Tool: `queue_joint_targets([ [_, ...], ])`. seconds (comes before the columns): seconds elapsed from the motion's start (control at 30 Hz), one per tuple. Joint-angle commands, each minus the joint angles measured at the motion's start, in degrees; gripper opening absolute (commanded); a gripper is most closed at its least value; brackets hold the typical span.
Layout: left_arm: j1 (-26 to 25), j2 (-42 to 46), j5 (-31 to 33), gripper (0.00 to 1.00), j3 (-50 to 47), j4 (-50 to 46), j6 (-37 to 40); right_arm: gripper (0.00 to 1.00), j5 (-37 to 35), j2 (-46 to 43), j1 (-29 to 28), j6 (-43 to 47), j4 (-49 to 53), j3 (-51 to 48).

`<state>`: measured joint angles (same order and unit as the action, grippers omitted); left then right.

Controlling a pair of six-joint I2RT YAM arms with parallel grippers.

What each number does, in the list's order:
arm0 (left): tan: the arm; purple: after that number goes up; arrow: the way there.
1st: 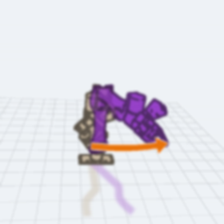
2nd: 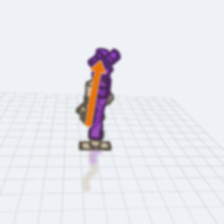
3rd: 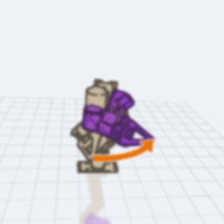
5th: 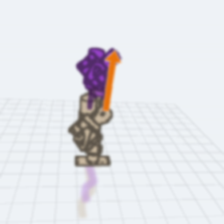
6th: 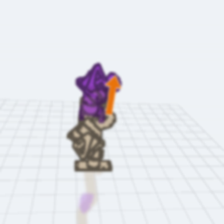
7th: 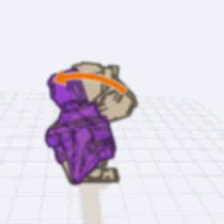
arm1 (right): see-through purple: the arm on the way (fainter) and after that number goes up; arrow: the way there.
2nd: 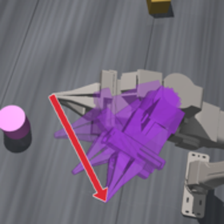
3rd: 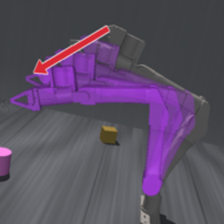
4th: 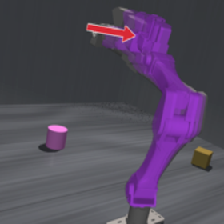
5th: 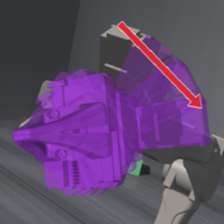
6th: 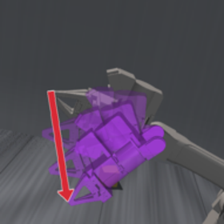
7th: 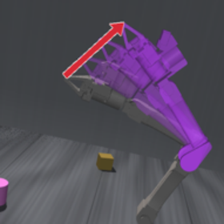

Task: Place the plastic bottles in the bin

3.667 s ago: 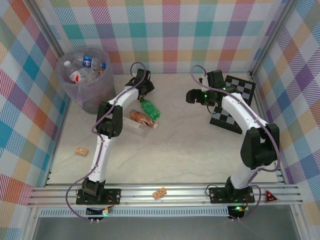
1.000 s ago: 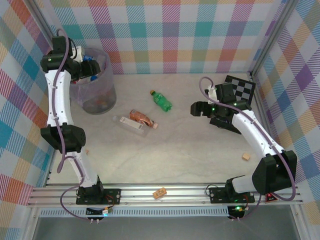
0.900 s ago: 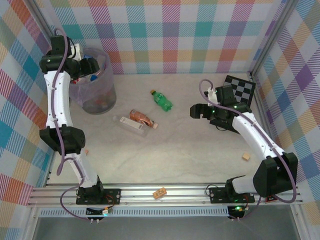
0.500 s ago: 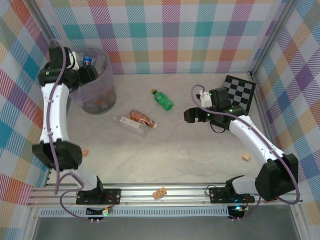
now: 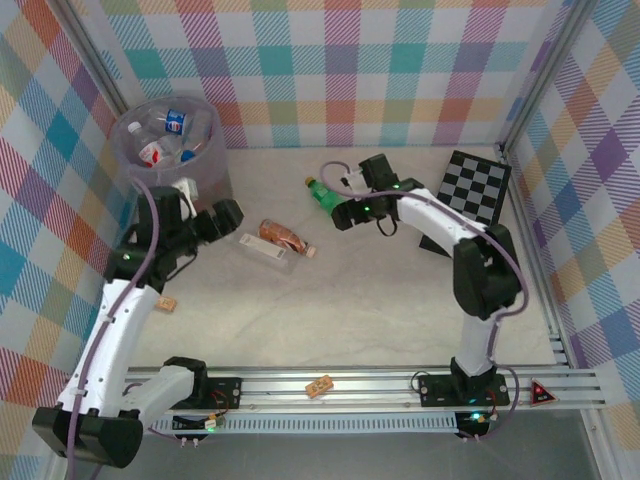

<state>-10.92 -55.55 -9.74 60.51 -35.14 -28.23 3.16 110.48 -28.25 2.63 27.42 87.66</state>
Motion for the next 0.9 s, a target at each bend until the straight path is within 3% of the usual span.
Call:
queue_joint_targets([
  [0.0, -4.92, 1.65, -0.81, 0.97, -6.86, 10.96, -9.42, 0.85, -3.65, 5.90, -0.73, 2.53, -0.91, 6.64],
  [0.23, -11.50, 1.36, 0.64, 1.00, -18.36, 24.23, -17.33, 0.90, -11.38, 21.36, -0.84, 0.20, 4.22, 22.57],
  [0.4, -12.58, 1.52, 2.30, 1.00, -18.23, 22.94, -16.55, 0.92, -14.11, 27.93, -0.85, -1.21, 8.27, 30.78],
  [0.87, -12.64, 0.29, 2.19, 1.00, -16.98, 22.73, -16.33, 0.65, -8.65, 24.25, -0.84, 0.80, 5.23, 24.57],
])
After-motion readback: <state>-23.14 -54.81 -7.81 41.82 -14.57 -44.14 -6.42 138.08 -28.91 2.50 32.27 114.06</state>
